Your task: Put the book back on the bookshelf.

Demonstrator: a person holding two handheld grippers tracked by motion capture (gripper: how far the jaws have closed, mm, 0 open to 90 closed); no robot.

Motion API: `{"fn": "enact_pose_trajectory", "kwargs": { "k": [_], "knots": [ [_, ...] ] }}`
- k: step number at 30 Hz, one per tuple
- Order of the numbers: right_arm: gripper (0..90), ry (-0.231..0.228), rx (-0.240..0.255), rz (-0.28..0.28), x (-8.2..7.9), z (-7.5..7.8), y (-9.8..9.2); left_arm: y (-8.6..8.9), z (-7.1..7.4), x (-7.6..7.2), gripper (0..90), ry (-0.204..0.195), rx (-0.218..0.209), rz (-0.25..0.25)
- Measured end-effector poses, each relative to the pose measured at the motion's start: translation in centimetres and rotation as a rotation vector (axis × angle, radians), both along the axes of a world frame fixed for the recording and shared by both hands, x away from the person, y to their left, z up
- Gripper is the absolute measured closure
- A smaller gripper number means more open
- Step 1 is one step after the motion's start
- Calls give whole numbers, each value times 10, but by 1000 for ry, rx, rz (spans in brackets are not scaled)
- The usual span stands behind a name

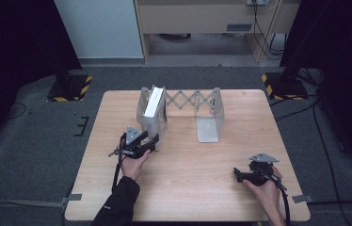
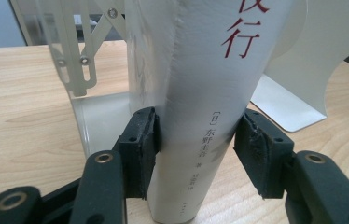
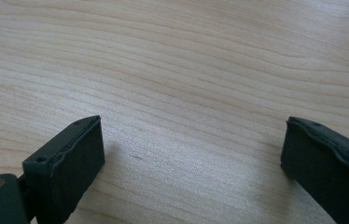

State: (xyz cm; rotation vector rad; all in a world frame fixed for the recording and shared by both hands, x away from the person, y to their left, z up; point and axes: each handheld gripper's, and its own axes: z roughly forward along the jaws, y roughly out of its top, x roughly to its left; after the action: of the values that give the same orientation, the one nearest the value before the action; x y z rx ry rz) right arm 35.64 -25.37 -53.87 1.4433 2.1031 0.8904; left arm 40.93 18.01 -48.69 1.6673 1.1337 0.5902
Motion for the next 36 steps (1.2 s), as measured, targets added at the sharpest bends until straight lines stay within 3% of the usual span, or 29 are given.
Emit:
{"fn": "enact_pose_trajectory", "kwargs": {
  "k": [2, 7, 14, 21, 30, 36],
  "knots": [
    [64, 1, 1, 1, 0, 0, 0, -2, -1, 2, 478, 2, -10, 4],
    [64, 1, 1, 1, 0, 0, 0, -11, 2, 8, 467, 18, 16, 7],
    [64, 2, 2, 1, 0, 0, 0, -23, -2, 18, 450, 0, 5, 31],
    [64, 3, 2, 0, 0, 0, 0, -25, -4, 23, 453, -23, 8, 53],
    [64, 2, 2, 0, 0, 0, 0, -28, -3, 33, 447, -11, 15, 60],
    [64, 0, 0, 2, 0, 0, 0, -26, -2, 33, 437, 2, 21, 37]
  ]
}}
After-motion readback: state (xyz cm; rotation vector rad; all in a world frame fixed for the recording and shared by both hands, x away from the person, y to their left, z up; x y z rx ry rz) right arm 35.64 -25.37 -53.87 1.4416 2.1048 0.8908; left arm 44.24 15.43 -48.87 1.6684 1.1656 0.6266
